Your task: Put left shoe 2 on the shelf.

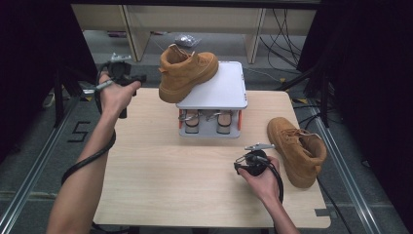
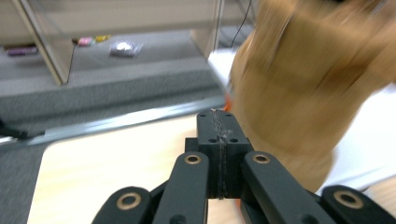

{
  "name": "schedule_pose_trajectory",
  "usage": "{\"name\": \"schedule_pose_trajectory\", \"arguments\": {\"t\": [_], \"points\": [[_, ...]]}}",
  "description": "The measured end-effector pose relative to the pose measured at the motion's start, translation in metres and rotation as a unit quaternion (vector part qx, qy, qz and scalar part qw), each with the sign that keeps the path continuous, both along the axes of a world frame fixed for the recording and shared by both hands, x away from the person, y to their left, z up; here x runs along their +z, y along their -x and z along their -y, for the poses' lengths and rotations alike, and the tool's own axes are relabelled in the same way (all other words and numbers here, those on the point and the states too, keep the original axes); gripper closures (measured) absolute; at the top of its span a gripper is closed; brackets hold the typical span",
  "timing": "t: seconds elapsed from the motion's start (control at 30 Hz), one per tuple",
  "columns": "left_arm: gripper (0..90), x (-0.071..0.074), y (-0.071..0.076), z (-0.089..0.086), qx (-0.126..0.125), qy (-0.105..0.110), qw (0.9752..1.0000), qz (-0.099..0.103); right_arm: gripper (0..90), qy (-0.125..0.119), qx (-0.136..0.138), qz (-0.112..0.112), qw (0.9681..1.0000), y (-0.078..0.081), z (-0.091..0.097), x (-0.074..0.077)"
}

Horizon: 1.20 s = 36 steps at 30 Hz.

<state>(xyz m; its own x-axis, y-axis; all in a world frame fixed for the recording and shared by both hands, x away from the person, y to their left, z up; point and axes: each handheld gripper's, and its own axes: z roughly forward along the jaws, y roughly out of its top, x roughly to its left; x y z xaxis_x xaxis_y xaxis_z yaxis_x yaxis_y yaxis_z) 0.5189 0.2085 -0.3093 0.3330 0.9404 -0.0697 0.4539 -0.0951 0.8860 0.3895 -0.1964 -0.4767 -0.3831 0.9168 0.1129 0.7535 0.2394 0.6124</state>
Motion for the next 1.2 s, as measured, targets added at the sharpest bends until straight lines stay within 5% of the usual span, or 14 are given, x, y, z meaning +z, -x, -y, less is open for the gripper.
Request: {"name": "schedule_pose_trajectory", "arguments": {"t": [0.27, 0.5, 0.6, 0.83, 0.87, 0.93, 1.2], "points": [[90.0, -0.040, 0.002, 0.007, -0.018, -0.054, 0.9982, -0.017, 51.2, 0.002, -0.003, -0.001, 1.0000, 0.000, -0.001, 0.001], [89.8, -0.039, 0.002, 0.017, -0.026, -0.060, 0.9978, -0.008, 83.4, -0.007, 0.009, 0.041, 0.9991, -0.006, 0.003, 0.025], [89.8, -0.041, -0.003, 0.019, -0.023, -0.061, 0.9979, -0.007, 89.9, -0.013, -0.007, 0.050, 0.9986, -0.011, 0.003, 0.038], [89.9, -0.049, -0.007, 0.026, -0.031, -0.067, 0.9973, -0.007, 90.0, -0.018, -0.019, 0.097, 0.9949, -0.033, 0.010, 0.060], [89.9, -0.049, -0.007, 0.028, -0.030, -0.064, 0.9975, -0.006, 90.0, -0.024, -0.037, 0.091, 0.9948, -0.036, 0.008, 0.065], [89.8, -0.050, -0.007, 0.031, -0.030, -0.063, 0.9976, -0.003, 90.0, -0.013, -0.029, 0.117, 0.9926, -0.045, 0.010, 0.071], [89.8, -0.050, -0.008, 0.028, -0.027, -0.061, 0.9978, 0.000, 90.0, -0.015, -0.056, 0.157, 0.9858, -0.076, 0.006, 0.092]]}}
